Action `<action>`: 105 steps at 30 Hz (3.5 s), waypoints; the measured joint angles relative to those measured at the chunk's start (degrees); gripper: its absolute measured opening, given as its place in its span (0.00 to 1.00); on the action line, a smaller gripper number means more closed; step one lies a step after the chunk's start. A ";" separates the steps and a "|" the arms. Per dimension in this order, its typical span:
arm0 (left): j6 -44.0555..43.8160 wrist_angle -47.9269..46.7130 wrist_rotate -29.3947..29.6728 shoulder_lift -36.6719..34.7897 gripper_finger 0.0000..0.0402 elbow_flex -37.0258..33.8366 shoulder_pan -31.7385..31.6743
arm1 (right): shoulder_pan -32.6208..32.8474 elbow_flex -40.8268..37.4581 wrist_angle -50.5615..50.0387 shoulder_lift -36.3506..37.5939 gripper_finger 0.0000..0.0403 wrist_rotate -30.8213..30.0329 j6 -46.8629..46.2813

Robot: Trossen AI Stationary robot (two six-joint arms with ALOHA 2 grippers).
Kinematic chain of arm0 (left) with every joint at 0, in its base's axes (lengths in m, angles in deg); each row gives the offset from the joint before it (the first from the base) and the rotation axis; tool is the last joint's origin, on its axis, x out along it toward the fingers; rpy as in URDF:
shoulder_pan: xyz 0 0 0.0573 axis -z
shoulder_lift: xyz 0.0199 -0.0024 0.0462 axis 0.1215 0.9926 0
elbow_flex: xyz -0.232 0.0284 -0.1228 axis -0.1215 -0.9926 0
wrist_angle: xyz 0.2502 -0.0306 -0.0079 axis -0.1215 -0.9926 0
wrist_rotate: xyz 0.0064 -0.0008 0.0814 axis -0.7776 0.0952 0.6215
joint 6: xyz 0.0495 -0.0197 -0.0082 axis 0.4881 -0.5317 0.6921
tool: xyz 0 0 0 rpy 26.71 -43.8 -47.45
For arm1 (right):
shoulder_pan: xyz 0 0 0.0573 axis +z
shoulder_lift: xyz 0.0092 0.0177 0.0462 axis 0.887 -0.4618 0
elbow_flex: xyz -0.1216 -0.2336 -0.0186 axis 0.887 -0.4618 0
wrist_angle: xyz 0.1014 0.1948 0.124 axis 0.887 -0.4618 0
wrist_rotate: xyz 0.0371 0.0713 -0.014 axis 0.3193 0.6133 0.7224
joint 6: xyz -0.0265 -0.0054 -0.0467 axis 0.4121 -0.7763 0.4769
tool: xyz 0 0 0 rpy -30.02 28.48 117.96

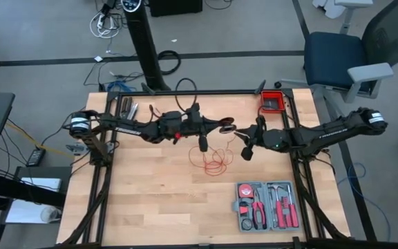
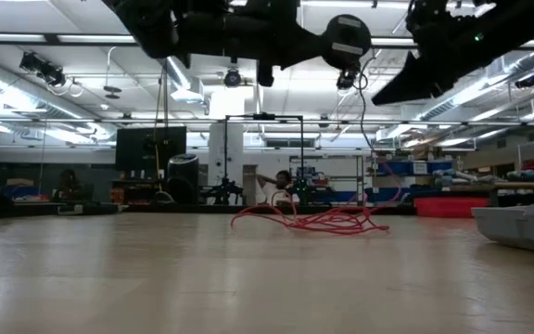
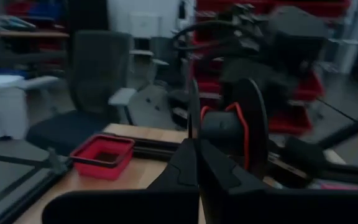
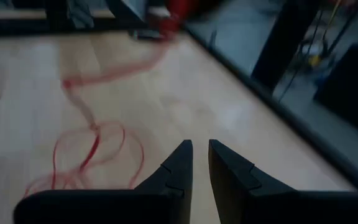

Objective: Coil cords
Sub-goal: Coil the wire

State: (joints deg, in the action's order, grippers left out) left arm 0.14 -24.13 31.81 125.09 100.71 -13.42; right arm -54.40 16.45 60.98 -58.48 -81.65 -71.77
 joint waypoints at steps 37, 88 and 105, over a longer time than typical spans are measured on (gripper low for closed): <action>-5.55 8.42 3.06 -0.03 0.00 -3.35 0.04 | 3.48 -0.02 8.10 -7.85 0.18 2.40 -2.88; 0.09 11.20 10.21 -13.43 0.00 -14.50 -11.32 | -24.27 5.91 25.27 -21.52 0.23 30.68 4.60; 0.55 11.54 9.51 -13.43 0.00 -14.50 -17.18 | -29.14 11.19 13.08 -21.47 0.22 35.52 6.51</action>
State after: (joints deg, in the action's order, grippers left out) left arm 0.69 -12.60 41.32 111.66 86.21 -30.60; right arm -83.54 27.64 74.06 -79.96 -46.13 -65.26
